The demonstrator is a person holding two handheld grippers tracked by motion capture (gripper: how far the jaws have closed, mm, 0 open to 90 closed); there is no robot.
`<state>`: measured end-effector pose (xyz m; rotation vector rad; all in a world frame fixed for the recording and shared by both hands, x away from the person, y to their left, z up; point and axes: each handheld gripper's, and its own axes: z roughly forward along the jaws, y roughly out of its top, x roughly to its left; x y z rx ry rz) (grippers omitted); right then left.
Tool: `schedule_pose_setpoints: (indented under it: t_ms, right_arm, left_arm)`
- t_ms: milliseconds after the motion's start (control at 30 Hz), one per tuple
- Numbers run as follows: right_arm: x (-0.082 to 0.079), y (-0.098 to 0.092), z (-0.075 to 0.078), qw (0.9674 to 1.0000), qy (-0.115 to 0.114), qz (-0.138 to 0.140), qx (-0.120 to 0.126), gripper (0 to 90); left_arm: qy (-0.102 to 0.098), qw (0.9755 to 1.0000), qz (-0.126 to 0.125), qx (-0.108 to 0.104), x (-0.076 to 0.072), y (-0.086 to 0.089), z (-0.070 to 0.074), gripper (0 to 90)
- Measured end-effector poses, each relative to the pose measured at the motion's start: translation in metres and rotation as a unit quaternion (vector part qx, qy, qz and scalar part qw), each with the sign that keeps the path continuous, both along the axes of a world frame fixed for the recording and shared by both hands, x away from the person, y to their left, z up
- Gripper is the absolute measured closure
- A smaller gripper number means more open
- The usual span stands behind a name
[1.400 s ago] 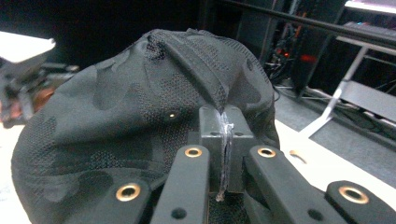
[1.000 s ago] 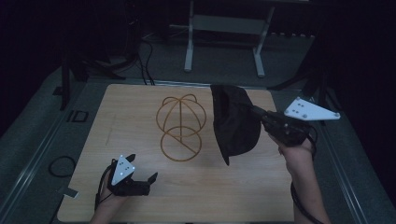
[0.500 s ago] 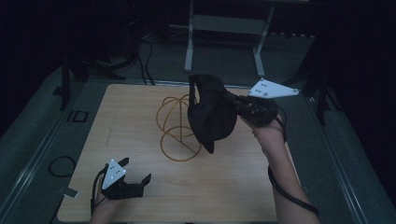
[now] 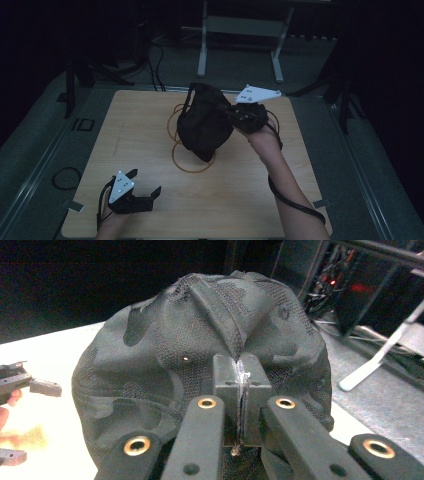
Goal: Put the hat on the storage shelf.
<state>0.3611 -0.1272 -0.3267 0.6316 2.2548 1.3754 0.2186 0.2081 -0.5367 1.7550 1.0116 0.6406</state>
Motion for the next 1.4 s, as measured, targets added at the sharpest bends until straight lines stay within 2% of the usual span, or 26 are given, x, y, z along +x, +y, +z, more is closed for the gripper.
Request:
schedule_pose_setpoints:
  t_ms: [400, 567, 867, 1033, 1233, 1400]
  right_arm:
    - [0.011, 0.024, -0.018, 0.9994, 0.031, 0.016, -0.005, 88.6]
    - [0.012, 0.027, -0.019, 0.9993, 0.032, 0.019, 0.000, 88.4]
    - [0.015, 0.029, -0.020, 0.9991, 0.037, 0.020, 0.007, 71.7]
    - [0.013, 0.026, -0.019, 0.9990, 0.037, 0.021, 0.012, 69.4]
    - [0.010, 0.019, -0.018, 0.9989, 0.039, 0.021, 0.018, 62.3]
    - [0.008, 0.010, -0.021, 0.9985, 0.047, 0.023, 0.017, 50.4]
  left_arm:
    - [-0.008, 0.9999, 0.006, -0.001, -0.002, -0.001, -0.001, 0.3]
    - [-0.007, 1.0000, 0.003, -0.003, -0.001, -0.001, -0.002, 0.4]
    - [-0.007, 1.0000, 0.001, -0.003, -0.001, -0.002, -0.002, 0.4]
    - [-0.006, 1.0000, 0.000, -0.002, 0.000, -0.002, -0.002, 0.4]
    - [-0.006, 1.0000, -0.002, 0.000, -0.001, -0.003, -0.003, 0.4]
    - [-0.004, 1.0000, -0.003, 0.000, 0.000, -0.004, -0.003, 0.3]
